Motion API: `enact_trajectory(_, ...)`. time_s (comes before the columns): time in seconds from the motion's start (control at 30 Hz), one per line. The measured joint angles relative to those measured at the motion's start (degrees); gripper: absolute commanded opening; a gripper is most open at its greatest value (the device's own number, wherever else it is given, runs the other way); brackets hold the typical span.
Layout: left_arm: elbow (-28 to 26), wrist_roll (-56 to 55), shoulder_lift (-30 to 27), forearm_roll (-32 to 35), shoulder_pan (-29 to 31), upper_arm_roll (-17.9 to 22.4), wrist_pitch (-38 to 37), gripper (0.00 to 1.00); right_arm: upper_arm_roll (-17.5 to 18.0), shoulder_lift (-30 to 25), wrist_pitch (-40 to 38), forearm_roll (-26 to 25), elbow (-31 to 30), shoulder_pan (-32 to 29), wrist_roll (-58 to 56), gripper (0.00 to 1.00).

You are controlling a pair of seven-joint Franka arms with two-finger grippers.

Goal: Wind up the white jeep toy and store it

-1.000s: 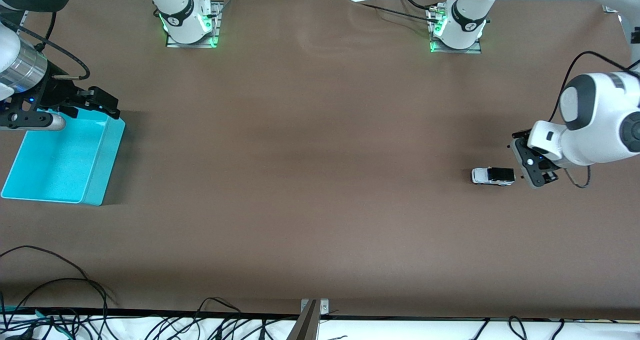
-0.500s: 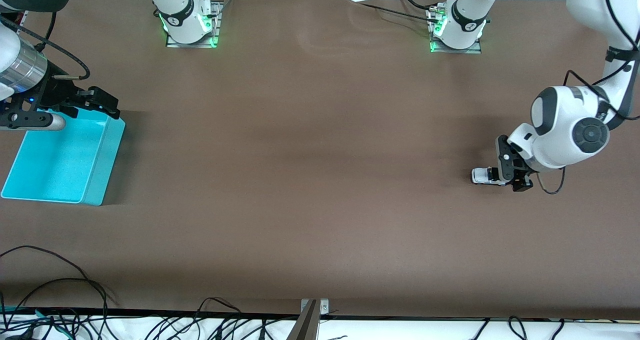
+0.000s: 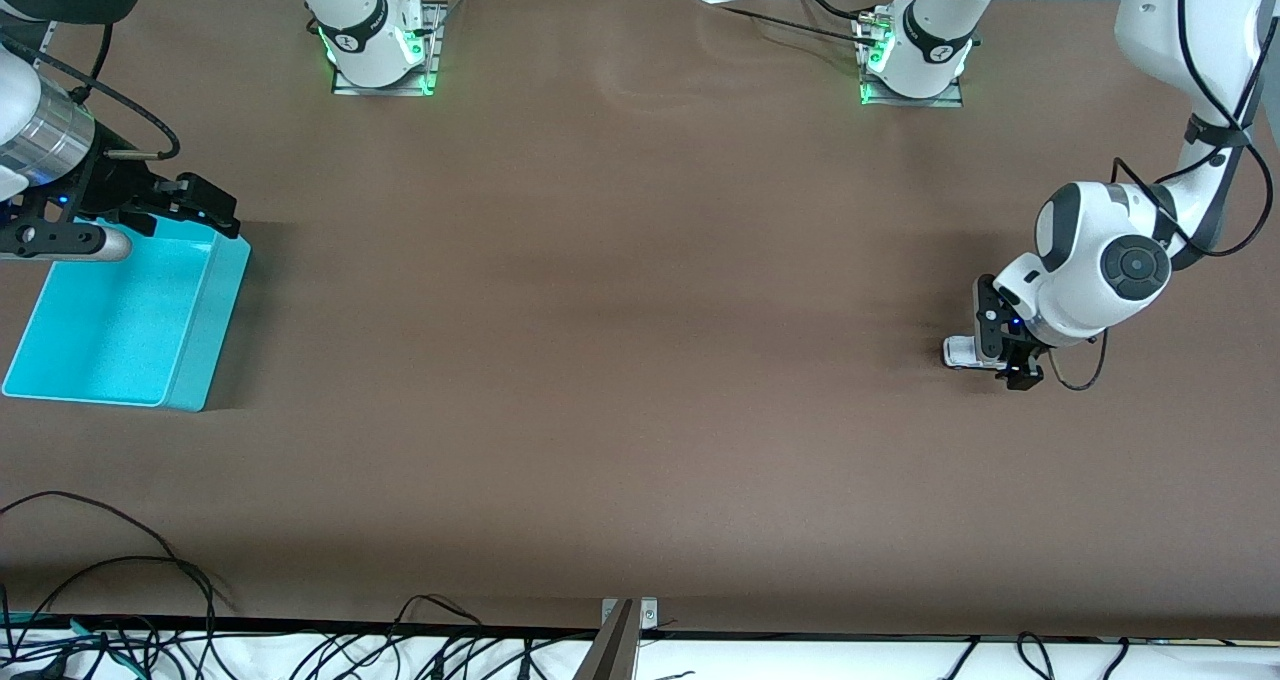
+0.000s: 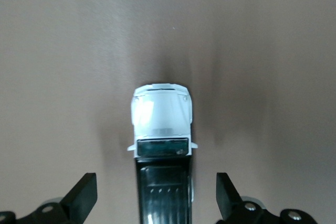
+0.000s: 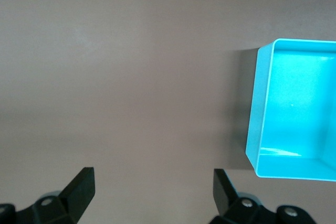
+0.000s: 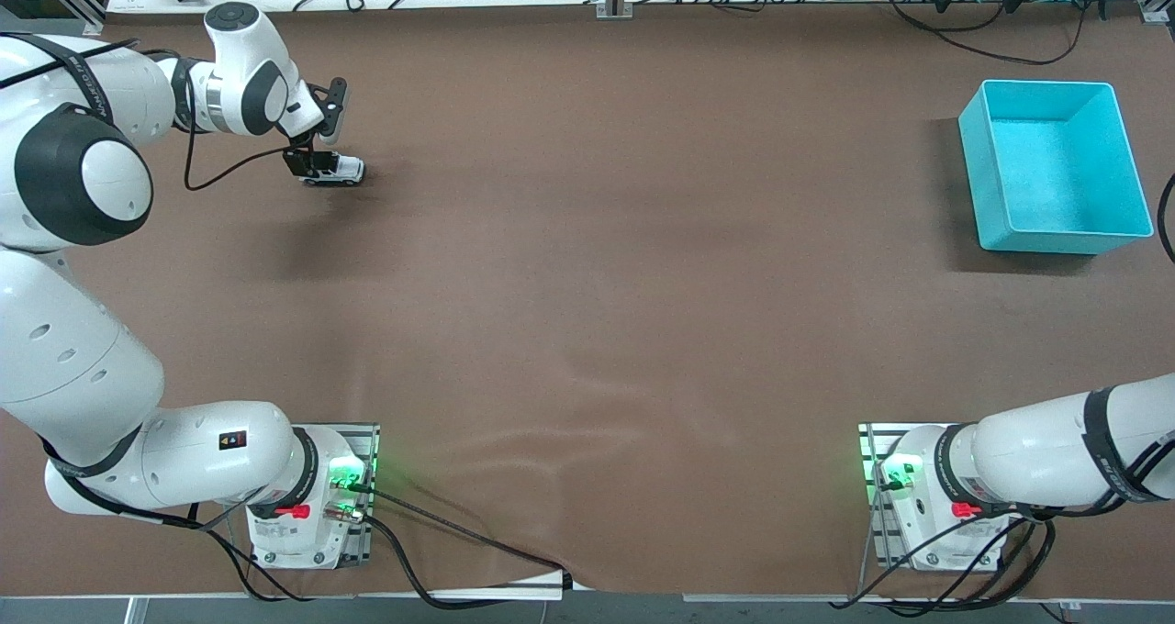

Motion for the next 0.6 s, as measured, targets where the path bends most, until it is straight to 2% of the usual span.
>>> enact_trajectory(0.27,-1.61,0.17,1.45,0.01,0.8,0.0,3.82,1.0,0.0,0.0,0.0,0.0,0.0,0.0,0.0,1.0)
enact_trajectory(0.33,-1.77,0.2,1.59,0.01,0.89,0.0,4.08,0.96,0.01,0.0,0.0,0.0,0.0,0.0,0.0,1.0)
enact_trajectory(0.37,-1.8,0.21,1.64,0.01,0.91,0.0,4.15,0.87,0.01,0.0,0.0,0.0,0.0,0.0,0.0,1.0)
enact_trajectory(0.43,-1.83,0.23,1.76,0.01,0.93,0.0,4.28,0.56,0.01,0.0,0.0,0.0,0.0,0.0,0.0,1.0)
enact_trajectory(0.6,-1.84,0.64,2.13,0.02,1.07,0.0,4.59,0.22,0.01,0.0,0.0,0.0,0.0,0.0,0.0,1.0)
